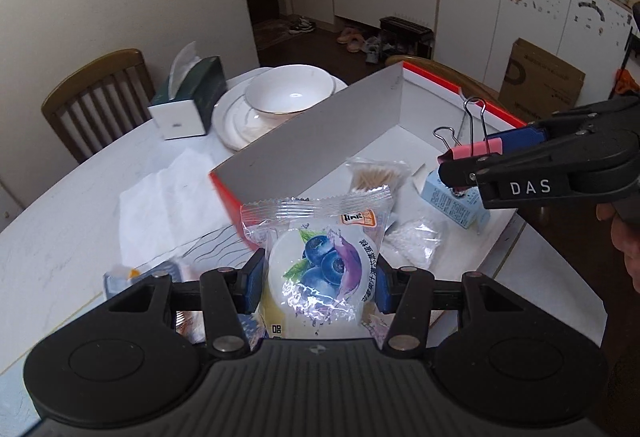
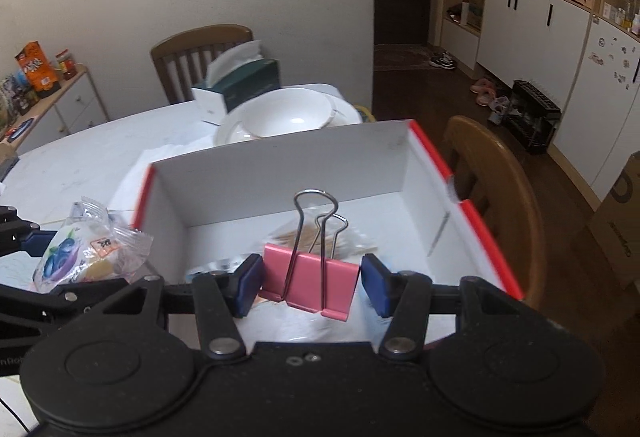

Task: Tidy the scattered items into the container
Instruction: 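Carry the blueberry bag and pink binder clip over the red box with both tools, then open the left tool to drop the blueberry bag while the right tool releases the clip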

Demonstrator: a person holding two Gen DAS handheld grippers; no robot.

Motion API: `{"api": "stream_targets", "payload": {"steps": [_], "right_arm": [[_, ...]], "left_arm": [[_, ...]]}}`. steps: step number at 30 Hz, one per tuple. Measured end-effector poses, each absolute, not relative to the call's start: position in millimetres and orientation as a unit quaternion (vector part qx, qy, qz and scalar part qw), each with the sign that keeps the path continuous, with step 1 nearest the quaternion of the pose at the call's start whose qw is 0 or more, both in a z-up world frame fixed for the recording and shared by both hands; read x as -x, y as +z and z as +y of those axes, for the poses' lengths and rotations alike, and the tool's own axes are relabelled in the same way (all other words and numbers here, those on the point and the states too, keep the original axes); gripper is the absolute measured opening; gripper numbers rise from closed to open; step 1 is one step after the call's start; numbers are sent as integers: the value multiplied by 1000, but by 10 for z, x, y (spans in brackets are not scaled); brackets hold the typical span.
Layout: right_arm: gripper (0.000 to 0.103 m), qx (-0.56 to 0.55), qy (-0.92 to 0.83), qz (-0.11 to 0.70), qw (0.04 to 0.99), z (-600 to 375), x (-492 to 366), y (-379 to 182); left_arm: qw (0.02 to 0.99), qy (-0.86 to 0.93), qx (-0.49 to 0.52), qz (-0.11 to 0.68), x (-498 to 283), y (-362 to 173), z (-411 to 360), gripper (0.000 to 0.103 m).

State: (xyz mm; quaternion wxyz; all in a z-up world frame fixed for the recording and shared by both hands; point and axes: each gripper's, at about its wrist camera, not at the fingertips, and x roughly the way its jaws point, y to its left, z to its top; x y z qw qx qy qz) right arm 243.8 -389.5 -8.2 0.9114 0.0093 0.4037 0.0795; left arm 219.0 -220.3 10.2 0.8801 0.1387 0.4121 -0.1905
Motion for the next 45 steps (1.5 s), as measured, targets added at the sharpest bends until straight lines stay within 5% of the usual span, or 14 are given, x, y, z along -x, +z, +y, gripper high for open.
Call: {"api": "stream_targets", "payload": {"steps": [19, 45], "right_arm": [[53, 13, 87, 460, 884, -4161, -3172, -495], [53, 46, 95, 531, 841, -3921, -3782, -867]], "left_arm": [[832, -222, -209, 463, -2666, -297, -2963, 50], [782, -221, -196, 549, -3023, -812, -2980, 51]]}}
